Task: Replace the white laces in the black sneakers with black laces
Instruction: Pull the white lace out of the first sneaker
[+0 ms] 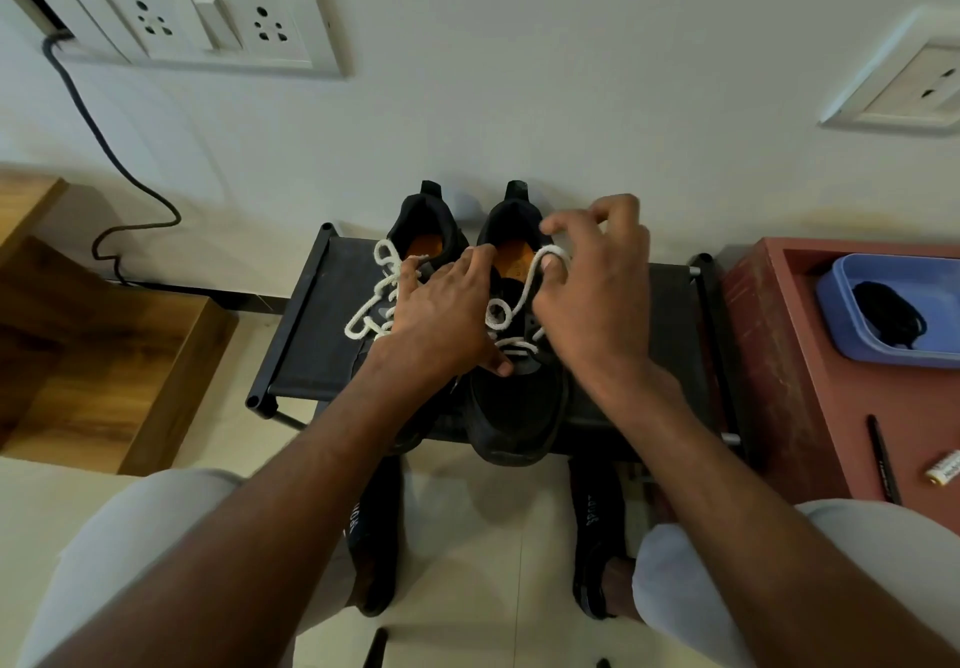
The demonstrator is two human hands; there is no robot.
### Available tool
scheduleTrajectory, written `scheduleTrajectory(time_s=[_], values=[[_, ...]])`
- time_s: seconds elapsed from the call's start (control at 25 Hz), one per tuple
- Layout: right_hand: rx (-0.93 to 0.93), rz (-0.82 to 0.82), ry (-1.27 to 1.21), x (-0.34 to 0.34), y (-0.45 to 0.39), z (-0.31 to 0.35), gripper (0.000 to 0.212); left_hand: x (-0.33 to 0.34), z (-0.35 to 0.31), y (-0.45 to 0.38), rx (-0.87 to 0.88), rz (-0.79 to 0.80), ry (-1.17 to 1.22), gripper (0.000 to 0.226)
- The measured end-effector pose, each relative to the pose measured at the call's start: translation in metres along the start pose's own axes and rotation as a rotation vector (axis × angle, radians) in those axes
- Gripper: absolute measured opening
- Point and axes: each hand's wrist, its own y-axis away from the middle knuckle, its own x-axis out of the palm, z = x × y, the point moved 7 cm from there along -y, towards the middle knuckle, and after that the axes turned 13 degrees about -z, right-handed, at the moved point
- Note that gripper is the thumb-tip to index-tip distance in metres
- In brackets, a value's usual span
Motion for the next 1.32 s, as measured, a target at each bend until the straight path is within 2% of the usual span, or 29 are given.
scheduleTrajectory(time_s=[0.12, 0.28, 0.4, 0.48, 0.6, 0.64, 0.68, 0.72, 0.8, 0.88, 0.96, 1.0, 1.08, 1.2, 1.24, 1.32], values=[[-0.165, 0.358, 0.182, 0.032, 0.025, 0.008, 0.042, 0.001, 0.0, -0.001, 0.017, -0.021, 0.017, 0.126], [-0.155, 0.45, 0.227, 0.036, 0.025, -0.005, 0.029, 0.001, 0.001, -0.001, 0.009, -0.002, 0.017, 0.132], [-0.164, 0.525, 0.236, 0.042, 0.03, -0.008, 0.021, -0.001, -0.002, 0.0, 0.015, -0.013, 0.01, 0.128], [-0.069, 0.34, 0.126, 0.033, 0.022, -0.006, 0.012, -0.001, -0.002, 0.001, 0.0, -0.007, 0.002, 0.124], [0.292, -0.136, -0.258, -0.008, -0.006, -0.021, 0.005, -0.001, 0.0, 0.001, -0.026, 0.003, 0.005, 0.121], [0.3, -0.216, -0.306, -0.018, -0.012, -0.022, 0.006, -0.001, 0.001, 0.0, -0.03, 0.008, 0.005, 0.121], [0.227, -0.23, -0.237, -0.022, -0.015, -0.018, 0.015, 0.0, 0.001, 0.0, -0.032, 0.017, 0.007, 0.121], [0.114, -0.154, -0.103, -0.017, -0.015, -0.012, 0.028, 0.001, 0.001, 0.0, -0.031, 0.023, 0.01, 0.121], [-0.072, 0.159, 0.164, 0.008, -0.001, -0.002, 0.042, 0.001, 0.002, 0.0, -0.024, 0.024, 0.013, 0.123], [-0.161, 0.483, 0.277, 0.034, 0.024, -0.001, 0.036, 0.002, 0.004, -0.001, -0.016, 0.022, 0.019, 0.126], [-0.137, 0.611, 0.263, 0.047, 0.039, -0.008, 0.022, 0.002, 0.005, 0.0, -0.018, 0.025, 0.029, 0.127], [-0.108, 0.569, 0.23, 0.046, 0.038, -0.009, 0.015, 0.001, 0.005, 0.0, -0.027, 0.023, 0.032, 0.126], [0.062, 0.328, 0.081, 0.032, 0.021, -0.015, 0.008, 0.0, 0.004, 0.001, -0.049, 0.018, 0.039, 0.122], [0.53, -0.12, -0.423, -0.011, -0.015, -0.038, 0.026, -0.002, 0.003, 0.003, -0.069, 0.033, 0.055, 0.119], [0.656, -0.194, -0.606, -0.019, -0.025, -0.047, 0.029, -0.002, 0.004, 0.003, -0.074, 0.04, 0.057, 0.12], [0.881, -0.16, -0.793, -0.023, -0.031, -0.059, 0.028, -0.001, 0.005, 0.003, -0.069, 0.053, 0.054, 0.121]])
